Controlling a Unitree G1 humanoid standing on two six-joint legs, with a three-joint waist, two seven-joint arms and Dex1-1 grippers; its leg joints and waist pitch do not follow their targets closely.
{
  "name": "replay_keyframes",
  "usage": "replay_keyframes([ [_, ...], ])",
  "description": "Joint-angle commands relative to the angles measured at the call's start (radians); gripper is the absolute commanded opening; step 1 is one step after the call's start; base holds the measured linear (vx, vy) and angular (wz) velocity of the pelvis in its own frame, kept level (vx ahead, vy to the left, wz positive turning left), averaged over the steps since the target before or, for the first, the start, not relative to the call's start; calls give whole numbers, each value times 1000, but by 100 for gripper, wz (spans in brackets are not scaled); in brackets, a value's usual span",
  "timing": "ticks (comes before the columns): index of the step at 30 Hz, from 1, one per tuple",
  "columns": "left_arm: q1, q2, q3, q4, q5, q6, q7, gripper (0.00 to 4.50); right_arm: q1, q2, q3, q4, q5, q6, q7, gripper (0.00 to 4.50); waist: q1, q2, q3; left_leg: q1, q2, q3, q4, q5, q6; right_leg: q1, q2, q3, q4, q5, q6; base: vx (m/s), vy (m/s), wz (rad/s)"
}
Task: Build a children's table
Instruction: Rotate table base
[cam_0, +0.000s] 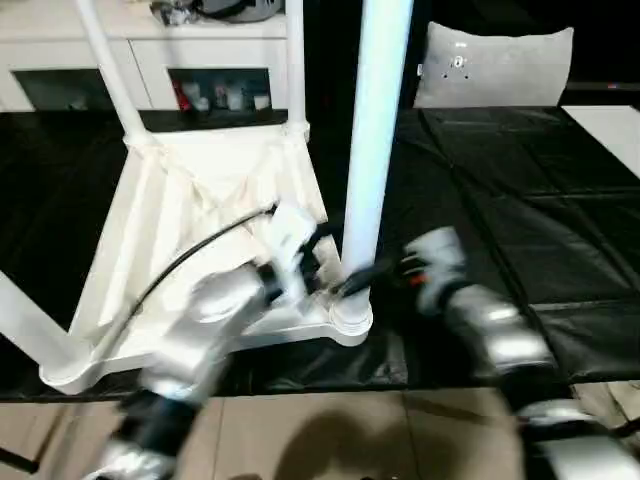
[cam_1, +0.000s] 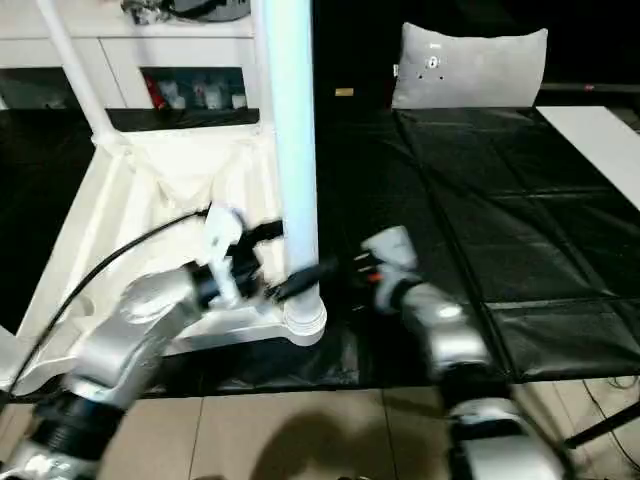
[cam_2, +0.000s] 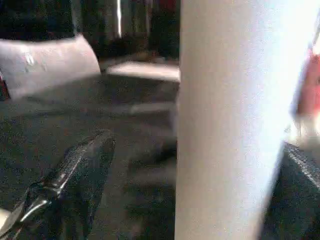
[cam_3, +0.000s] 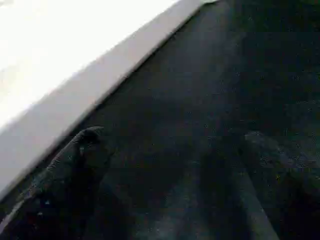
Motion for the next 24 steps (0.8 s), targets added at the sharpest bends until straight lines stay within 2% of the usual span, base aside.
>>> replay_keyframes([
  [1,14,59,-12,-13,-18,44,-97,446,36,-34,2,-84,18,22,75,450,8,3,-64,-13,57,-26,-61,-88,89,65,-110,83,-92,-388,27,0,0,0],
  [2,21,86,-16,-20,-27,62,-134,446,50,-53,4,-113,26,21,109,450,9,2,-63,-13,58,-27,-62,-91,90,65,-109,82,-91,-396,33,0,0,0],
  [3,25,106,-19,-22,-28,71,-159,420,60,-66,5,-133,31,18,132,450,9,2,-63,-14,59,-27,-63,-93,98,63,-106,81,-91,-404,49,0,0,0],
  [6,27,155,-36,6,13,66,-189,412,86,-103,11,-183,35,11,178,450,9,7,-63,-12,56,-26,-61,-98,99,59,-103,77,-96,-422,54,0,0,0],
  [7,27,157,-37,9,17,64,-189,407,87,-106,11,-186,35,11,180,450,9,5,-62,-10,53,-25,-60,-104,97,57,-100,75,-101,-439,60,0,0,0],
  [8,18,187,-54,56,61,24,-214,407,102,-130,6,-223,47,15,202,450,8,0,-62,-8,53,-24,-61,-105,94,56,-100,75,-102,-445,61,0,0,0],
  [9,13,197,-60,73,72,13,-226,377,110,-139,1,-244,62,23,221,450,11,0,-61,-9,48,-24,-61,-107,99,57,-98,74,-106,-468,87,0,0,0],
  [11,-4,218,-71,107,93,-4,-251,369,130,-166,3,-305,84,43,281,450,14,0,-61,-10,45,-24,-60,-105,103,58,-94,73,-109,-470,113,0,0,0],
  [13,-14,229,-78,122,99,-2,-270,361,138,-181,9,-328,88,50,310,450,17,0,-64,-11,50,-26,-61,-98,100,57,-96,71,-104,-451,115,0,0,0],
  [16,-28,256,-101,153,125,4,-306,324,153,-214,26,-373,101,60,379,450,20,5,-66,-12,52,-28,-61,-93,103,58,-99,71,-103,-430,105,0,0,0],
  [18,-31,264,-109,166,135,4,-316,321,158,-225,29,-394,112,71,406,450,20,6,-67,-12,54,-28,-62,-92,103,58,-100,71,-102,-421,95,0,0,0],
  [21,-40,269,-116,206,153,-18,-342,287,177,-248,39,-465,147,114,459,450,21,4,-68,-16,53,-28,-60,-75,111,61,-98,71,-100,-395,90,0,0,0],
  [22,-41,267,-116,215,157,-21,-344,280,183,-253,45,-486,154,126,474,450,21,1,-69,-17,54,-28,-61,-71,112,62,-99,71,-99,-389,92,0,0,0],
  [24,-43,266,-116,221,159,-22,-344,277,186,-256,49,-500,157,134,485,450,22,3,-69,-17,56,-29,-61,-71,111,60,-101,71,-99,-390,88,0,0,0],
])
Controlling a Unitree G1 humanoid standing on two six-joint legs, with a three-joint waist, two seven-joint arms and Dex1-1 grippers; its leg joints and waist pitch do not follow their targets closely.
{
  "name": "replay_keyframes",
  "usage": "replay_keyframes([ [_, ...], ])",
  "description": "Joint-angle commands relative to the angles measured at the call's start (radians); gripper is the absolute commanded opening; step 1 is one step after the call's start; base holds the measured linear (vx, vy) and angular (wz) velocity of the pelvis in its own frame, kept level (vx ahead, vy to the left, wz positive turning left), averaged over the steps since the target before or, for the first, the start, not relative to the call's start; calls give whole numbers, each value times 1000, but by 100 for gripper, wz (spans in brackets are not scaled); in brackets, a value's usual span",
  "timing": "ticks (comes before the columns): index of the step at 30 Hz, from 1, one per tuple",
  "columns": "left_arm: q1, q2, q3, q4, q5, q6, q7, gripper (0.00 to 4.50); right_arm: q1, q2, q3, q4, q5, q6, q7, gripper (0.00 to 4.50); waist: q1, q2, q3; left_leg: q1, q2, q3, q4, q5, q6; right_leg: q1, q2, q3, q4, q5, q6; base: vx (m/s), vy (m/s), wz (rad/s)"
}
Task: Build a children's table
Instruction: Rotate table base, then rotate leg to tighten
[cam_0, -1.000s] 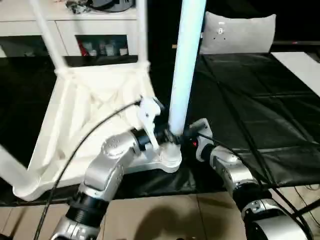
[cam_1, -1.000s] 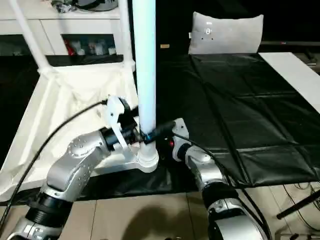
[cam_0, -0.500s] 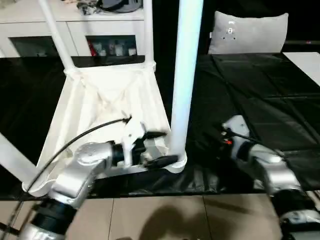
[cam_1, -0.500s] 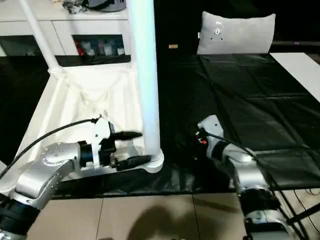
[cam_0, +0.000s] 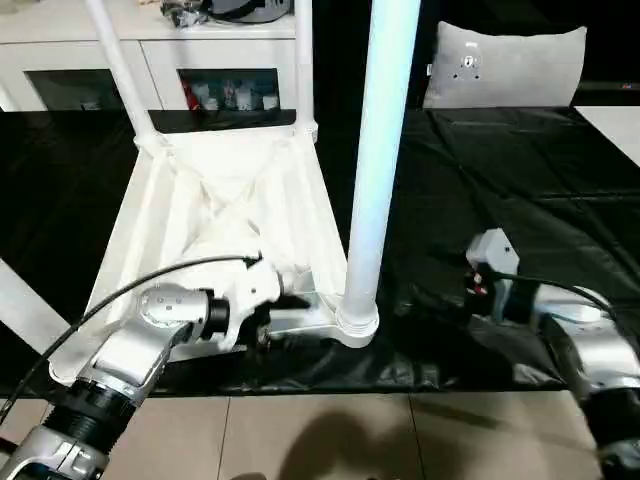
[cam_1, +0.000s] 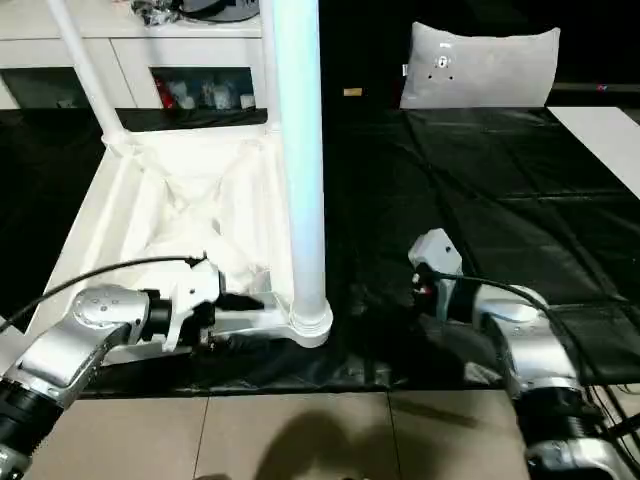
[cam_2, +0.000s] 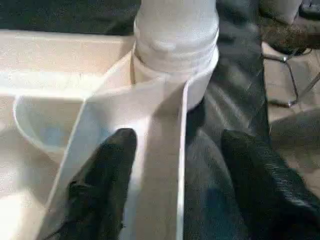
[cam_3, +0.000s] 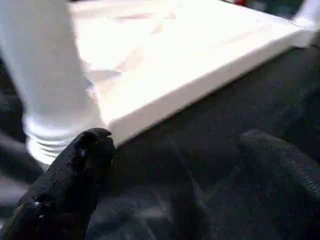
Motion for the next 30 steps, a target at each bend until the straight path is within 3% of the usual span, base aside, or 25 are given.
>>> replay_keyframes([
  [1,-23,7,-11,15,25,-4,0,267,6,-9,12,-47,19,37,32,450,7,-6,-66,-11,55,-27,-61,-71,107,61,-100,71,-95,-396,86,0,0,0],
  [2,-27,7,-13,24,31,0,4,242,7,-12,16,-59,27,56,46,450,9,-8,-65,-11,52,-25,-60,-75,105,61,-100,70,-97,-411,90,0,0,0],
  [5,-37,1,-10,63,47,-1,13,233,6,-37,33,-108,68,121,113,450,11,-11,-64,-9,52,-25,-60,-78,104,60,-98,68,-102,-436,109,0,0,0],
  [12,-49,-14,0,105,47,-21,-8,175,-9,-80,52,-126,82,162,192,450,21,-12,-65,-8,48,-22,-59,-82,100,60,-95,63,-109,-452,145,0,0,0],
  [18,-64,-10,-22,146,80,-49,-23,145,-51,-75,72,-111,71,170,206,450,21,-10,-66,-8,54,-26,-61,-76,95,58,-102,65,-105,-435,124,0,0,0],
  [25,-80,-16,-39,180,107,-77,-50,77,-105,-24,117,-49,60,158,247,450,25,-7,-68,-9,55,-25,-61,-77,91,59,-104,66,-103,-434,110,0,0,0],
  [26,-81,-17,-40,182,107,-78,-55,71,-111,-19,121,-38,59,157,249,422,25,-7,-69,-9,55,-26,-61,-75,91,60,-104,66,-103,-432,108,0,0,0],
  [30,-85,-19,-49,185,112,-83,-74,48,-130,-9,138,-4,61,151,271,404,28,-6,-69,-5,59,-25,-61,-76,89,58,-107,69,-102,-433,99,0,0,0],
])
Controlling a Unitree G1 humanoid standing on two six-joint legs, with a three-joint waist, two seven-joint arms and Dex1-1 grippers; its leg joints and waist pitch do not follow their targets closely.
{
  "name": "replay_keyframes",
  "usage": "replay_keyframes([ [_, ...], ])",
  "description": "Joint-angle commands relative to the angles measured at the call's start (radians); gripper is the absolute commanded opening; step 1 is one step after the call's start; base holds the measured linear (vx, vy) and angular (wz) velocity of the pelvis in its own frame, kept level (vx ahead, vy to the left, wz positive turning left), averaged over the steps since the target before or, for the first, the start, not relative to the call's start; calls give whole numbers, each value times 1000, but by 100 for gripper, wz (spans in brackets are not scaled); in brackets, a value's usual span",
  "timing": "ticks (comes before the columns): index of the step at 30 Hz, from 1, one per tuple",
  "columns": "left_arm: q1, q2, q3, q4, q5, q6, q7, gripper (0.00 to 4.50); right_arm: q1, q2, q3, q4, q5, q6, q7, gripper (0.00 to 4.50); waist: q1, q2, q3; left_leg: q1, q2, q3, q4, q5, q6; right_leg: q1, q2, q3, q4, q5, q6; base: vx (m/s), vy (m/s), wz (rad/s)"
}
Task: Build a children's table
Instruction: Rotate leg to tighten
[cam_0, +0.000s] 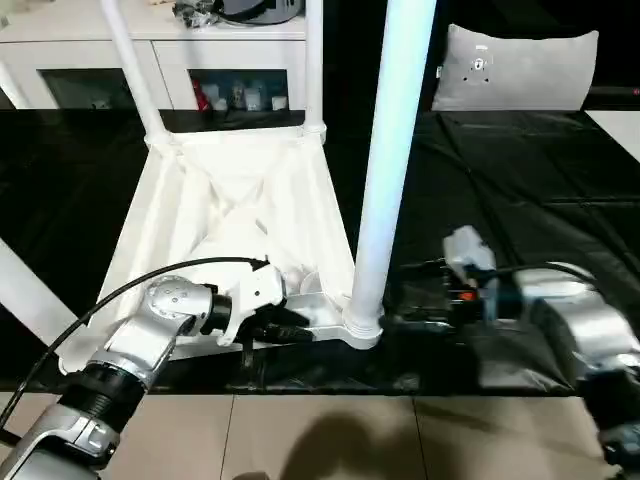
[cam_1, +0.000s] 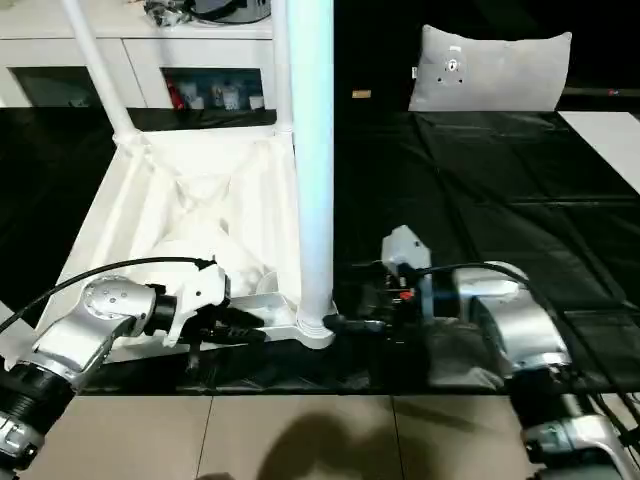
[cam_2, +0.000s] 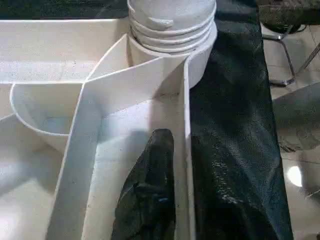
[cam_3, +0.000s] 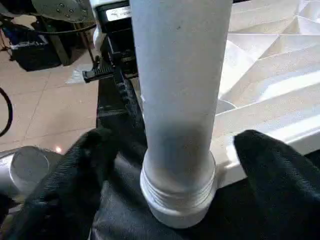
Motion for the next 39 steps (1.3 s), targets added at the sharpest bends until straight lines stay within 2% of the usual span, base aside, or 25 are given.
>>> replay_keyframes([
  [1,2,10,-23,39,38,11,-6,36,-24,5,15,24,-6,-12,21,390,3,-9,-65,-6,61,-26,-62,-72,90,56,-107,70,-93,-430,90,0,0,0],
  [2,1,9,-31,38,42,11,-14,27,-38,16,21,51,-11,-19,25,373,3,-9,-65,-7,61,-27,-62,-69,90,57,-108,71,-93,-427,88,0,0,0],
  [4,1,8,-33,40,44,9,-17,24,-44,22,22,63,-13,-22,26,372,2,-8,-65,-7,61,-27,-62,-67,88,56,-109,72,-91,-425,81,0,0,0],
  [5,0,8,-41,41,50,5,-30,7,-61,36,28,103,-32,-45,13,358,2,-7,-65,-8,62,-27,-62,-66,86,57,-110,71,-91,-427,74,0,0,0],
  [6,0,8,-44,42,53,4,-33,7,-68,43,32,123,-42,-56,8,358,3,-7,-66,-7,61,-26,-62,-63,86,57,-110,71,-90,-424,72,0,0,0],
  [8,1,7,-46,42,55,2,-36,0,-78,52,36,146,-51,-67,3,326,2,-6,-66,-7,66,-28,-63,-64,86,57,-112,73,-88,-414,58,0,0,0],
  [12,2,1,-50,40,63,0,-38,0,-91,70,45,180,-56,-76,10,292,4,-5,-68,-6,71,-29,-63,-54,89,57,-116,78,-80,-381,35,0,0,0],
  [17,0,-5,-53,45,70,-5,-40,0,-103,82,48,219,-66,-99,17,259,4,-5,-67,-6,71,-29,-64,-56,90,57,-116,78,-81,-389,31,0,0,0],
  [18,0,-5,-53,45,70,-5,-40,0,-103,82,48,219,-66,-99,17,234,4,-5,-68,-6,70,-28,-63,-56,91,57,-116,79,-81,-390,30,0,0,0],
  [23,1,-8,-54,46,73,-7,-40,0,-104,96,38,232,-58,-99,39,205,4,-3,-67,-6,71,-29,-63,-59,90,57,-115,79,-81,-395,31,0,0,0],
  [31,11,-24,-47,26,59,23,-36,0,-73,107,42,202,-39,-91,57,194,5,-5,-68,-7,71,-27,-63,-52,93,58,-116,80,-80,-389,28,0,0,0],
  [34,9,-44,-33,12,43,68,-10,0,-57,116,30,188,-21,-79,50,194,5,-6,-68,-6,72,-28,-63,-47,95,57,-116,80,-79,-387,27,0,0,0],
  [37,-2,-83,-6,-10,24,144,47,0,-28,160,3,162,-33,-55,-89,194,5,-7,-67,-5,75,-28,-65,-43,92,57,-117,81,-80,-388,22,0,0,0],
  [39,-2,-83,-6,-10,24,144,47,0,-28,160,3,162,-33,-55,-89,194,2,-7,-64,-4,71,-28,-66,-60,82,55,-119,77,-87,-418,26,0,0,0],
])
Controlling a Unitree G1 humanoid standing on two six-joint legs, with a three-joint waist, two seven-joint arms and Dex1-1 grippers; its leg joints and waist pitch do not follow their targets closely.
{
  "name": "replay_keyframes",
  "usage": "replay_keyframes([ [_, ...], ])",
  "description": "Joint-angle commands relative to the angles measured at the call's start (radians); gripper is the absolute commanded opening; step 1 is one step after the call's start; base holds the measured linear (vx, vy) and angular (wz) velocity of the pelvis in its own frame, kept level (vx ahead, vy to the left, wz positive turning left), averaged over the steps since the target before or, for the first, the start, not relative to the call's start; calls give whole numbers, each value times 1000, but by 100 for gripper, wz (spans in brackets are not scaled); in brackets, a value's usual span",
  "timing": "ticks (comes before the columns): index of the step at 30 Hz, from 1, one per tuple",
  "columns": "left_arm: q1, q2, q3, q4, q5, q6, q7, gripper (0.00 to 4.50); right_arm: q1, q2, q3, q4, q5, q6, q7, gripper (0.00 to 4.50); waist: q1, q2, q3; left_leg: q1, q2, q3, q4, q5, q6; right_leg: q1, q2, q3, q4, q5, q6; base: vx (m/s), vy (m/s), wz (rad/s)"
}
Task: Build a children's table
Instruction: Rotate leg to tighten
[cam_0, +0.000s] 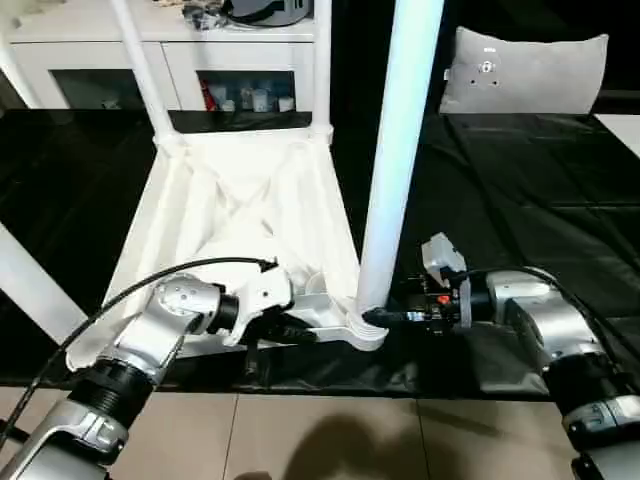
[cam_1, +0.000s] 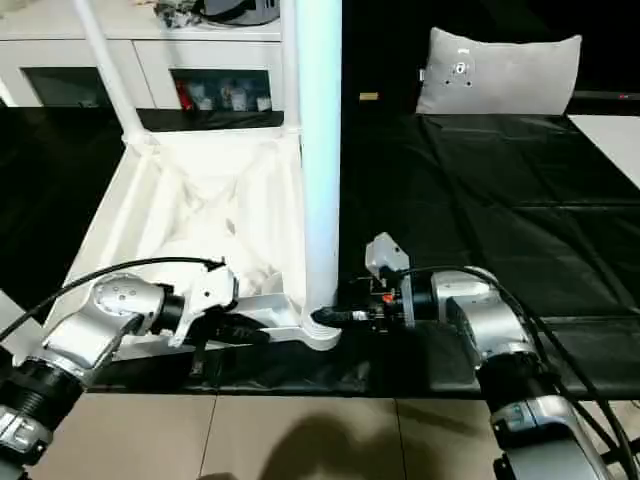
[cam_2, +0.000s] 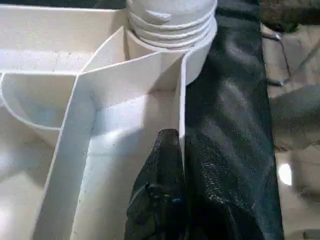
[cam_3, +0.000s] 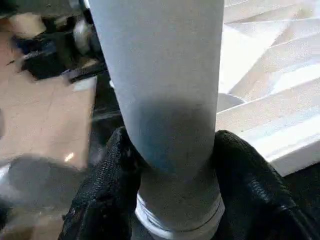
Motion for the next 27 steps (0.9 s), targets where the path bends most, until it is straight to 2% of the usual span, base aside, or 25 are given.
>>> replay_keyframes([
  [1,7,-40,-22,0,-1,41,49,0,6,39,12,-30,11,23,-66,194,-3,-10,-59,-4,65,-26,-66,-70,75,55,-118,75,-92,-444,37,0,0,0],
  [3,3,-54,-22,-6,9,60,78,0,14,66,1,-42,-3,46,-149,194,-9,-7,-54,-3,63,-27,-67,-88,68,54,-114,70,-102,-483,58,0,0,0],
  [4,-5,-97,-24,-22,23,104,136,0,32,127,-10,-74,-29,99,-298,194,-20,-7,-52,0,62,-30,-68,-105,51,53,-114,66,-109,-507,77,0,0,0],
  [6,-14,-136,-25,-23,34,130,180,0,45,174,-10,-91,-53,124,-394,194,-34,-10,-48,4,58,-29,-67,-128,41,51,-111,58,-120,-537,91,0,0,0],
  [7,-21,-161,-25,-20,39,145,205,0,52,202,-11,-96,-70,130,-448,194,-45,-10,-46,8,52,-29,-63,-153,34,50,-110,47,-131,-573,110,0,0,0],
  [8,-28,-179,-25,-15,44,153,225,0,53,224,-17,-92,-73,141,-485,194,-57,-5,-42,20,48,-27,-58,-183,35,45,-108,33,-148,-612,129,0,0,0],
  [9,-38,-201,-25,-3,52,159,254,0,51,251,-24,-81,-79,152,-532,194,-64,-6,-42,20,48,-29,-57,-198,37,49,-108,26,-152,-622,142,0,0,0],
  [10,-54,-231,-21,19,69,167,303,0,40,287,-39,-53,-98,160,-621,194,-73,7,-47,30,63,-34,-61,-222,39,54,-112,19,-157,-600,137,0,0,0],
  [11,-68,-260,-16,40,84,173,353,0,29,320,-55,-26,-112,164,-706,194,-90,12,-43,19,89,-49,-75,-263,38,64,-111,13,-150,-549,120,0,0,0],
  [12,-76,-276,-12,51,94,177,384,0,23,339,-65,-12,-120,166,-758,194,-96,18,-44,21,104,-56,-81,-302,34,69,-112,12,-142,-528,113,0,0,0],
  [13,-88,-296,-9,69,104,179,420,0,12,359,-81,7,-113,148,-791,194,-106,18,-46,14,128,-67,-97,-372,26,82,-118,27,-113,-474,101,0,0,0],
  [14,-98,-312,-7,84,112,180,447,0,4,374,-93,21,-103,131,-812,250,-109,17,-41,10,133,-69,-104,-404,23,83,-121,35,-107,-477,99,0,0,0],
  [15,-104,-320,-7,93,120,181,466,0,0,382,-99,21,-97,125,-817,263,-111,14,-42,27,113,-59,-92,-425,7,69,-131,43,-118,-515,92,0,0,0],
  [16,-110,-325,-11,100,131,180,481,0,-2,386,-104,16,-93,120,-819,263,-113,10,-45,33,63,-42,-65,-342,7,57,-147,38,-145,-575,87,0,0,0],
  [17,-112,-325,-13,101,136,179,484,0,-1,386,-105,9,-92,122,-818,268,-107,2,-43,20,40,-32,-59,-251,27,64,-144,29,-154,-607,101,0,0,0],
  [18,-112,-325,-13,101,136,179,484,0,-1,386,-105,9,-92,122,-818,278,-104,2,-44,15,39,-31,-60,-225,38,67,-137,25,-154,-604,112,0,0,0],
  [19,-111,-326,-12,100,145,180,485,0,7,384,-105,-10,-98,126,-814,278,-102,7,-47,15,48,-34,-64,-197,49,64,-130,22,-154,-574,122,0,0,0],
  [20,-108,-315,-13,103,152,173,474,0,31,352,-91,-39,-103,104,-755,303,-104,8,-48,9,63,-42,-71,-194,52,68,-126,24,-147,-522,119,0,0,0],
  [22,-103,-290,-14,104,162,158,452,0,73,285,-83,-83,-99,70,-654,312,-99,9,-53,12,79,-46,-74,-199,56,64,-130,36,-134,-454,101,0,0,0],
  [24,-101,-268,-16,110,170,132,432,0,99,233,-94,-103,-90,54,-597,333,-89,3,-57,7,75,-44,-74,-172,66,68,-134,44,-120,-411,85,33,8,4],
  [25,-100,-251,-19,115,173,116,412,0,113,194,-107,-111,-80,41,-562,347,-79,6,-60,0,75,-44,-75,-132,79,73,-137,48,-113,-383,68,0,0,0],
  [26,-99,-247,-19,116,174,111,406,0,116,182,-111,-112,-77,35,-554,355,-76,6,-63,-1,76,-44,-74,-115,83,74,-138,49,-108,-359,60,0,0,0],
  [27,-90,-216,-22,113,167,82,358,0,125,127,-133,-130,-58,-8,-493,355,-75,7,-63,-3,79,-45,-75,-102,87,74,-138,51,-104,-339,50,0,0,0],
])
